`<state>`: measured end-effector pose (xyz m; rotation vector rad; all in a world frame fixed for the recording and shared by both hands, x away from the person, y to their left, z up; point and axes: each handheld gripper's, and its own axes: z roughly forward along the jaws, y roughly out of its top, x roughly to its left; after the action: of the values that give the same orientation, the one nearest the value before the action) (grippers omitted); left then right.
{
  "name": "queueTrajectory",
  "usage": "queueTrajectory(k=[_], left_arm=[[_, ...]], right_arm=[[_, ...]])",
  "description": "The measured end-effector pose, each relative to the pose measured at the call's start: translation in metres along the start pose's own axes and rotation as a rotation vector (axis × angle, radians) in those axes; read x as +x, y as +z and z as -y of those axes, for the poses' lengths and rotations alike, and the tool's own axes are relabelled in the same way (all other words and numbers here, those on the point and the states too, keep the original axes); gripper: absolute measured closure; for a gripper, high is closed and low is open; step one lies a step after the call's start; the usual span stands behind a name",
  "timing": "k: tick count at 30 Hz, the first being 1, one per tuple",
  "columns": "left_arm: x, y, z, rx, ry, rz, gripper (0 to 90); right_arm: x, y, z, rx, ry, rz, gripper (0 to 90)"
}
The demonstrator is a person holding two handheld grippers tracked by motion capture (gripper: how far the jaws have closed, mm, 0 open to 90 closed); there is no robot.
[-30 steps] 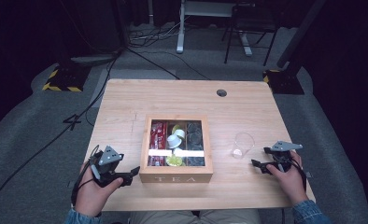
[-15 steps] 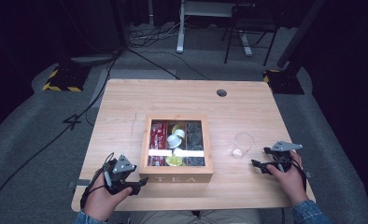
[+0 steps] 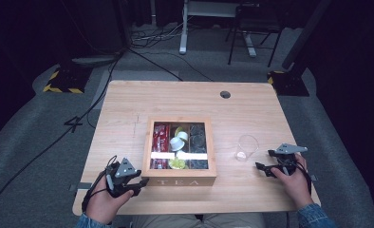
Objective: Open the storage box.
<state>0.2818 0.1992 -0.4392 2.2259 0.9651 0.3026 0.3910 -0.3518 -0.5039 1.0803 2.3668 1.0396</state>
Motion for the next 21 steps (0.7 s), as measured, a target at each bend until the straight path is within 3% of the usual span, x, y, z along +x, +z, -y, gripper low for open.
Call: queueTrajectory(k=[6, 11, 14, 18, 19, 20, 21], left_arm=[[0.003, -0.001, 0.0, -0.017, -0.009, 0.019, 57.5], [0.002, -0.003, -0.002, -0.015, 0.025, 0.01, 59.7], [0.002, -0.005, -0.003, -0.026, 0.018, 0.02, 62.2], [0.004, -0.006, -0.004, -0.023, 0.021, 0.031, 62.0], [0.005, -0.007, -0.005, -0.026, 0.021, 0.033, 62.0], [0.005, -0.008, -0.006, -0.029, 0.021, 0.032, 62.0], [0.006, -0.009, -0.006, -0.042, 0.018, 0.024, 62.0]], right_arm=[[0.0, 0.0, 0.0, 0.0, 0.0, 0.0, 15.2], [0.0, 0.0, 0.0, 0.0, 0.001, 0.001, 15.4], [0.001, -0.001, 0.0, 0.002, 0.001, -0.002, 15.1], [0.002, -0.006, -0.004, -0.019, 0.088, -0.072, 18.9], [0.005, -0.012, -0.01, -0.024, 0.04, -0.042, 18.3], [0.005, -0.012, -0.01, -0.024, 0.04, -0.042, 18.3], [0.01, -0.019, -0.016, -0.04, 0.003, -0.03, 18.8]])
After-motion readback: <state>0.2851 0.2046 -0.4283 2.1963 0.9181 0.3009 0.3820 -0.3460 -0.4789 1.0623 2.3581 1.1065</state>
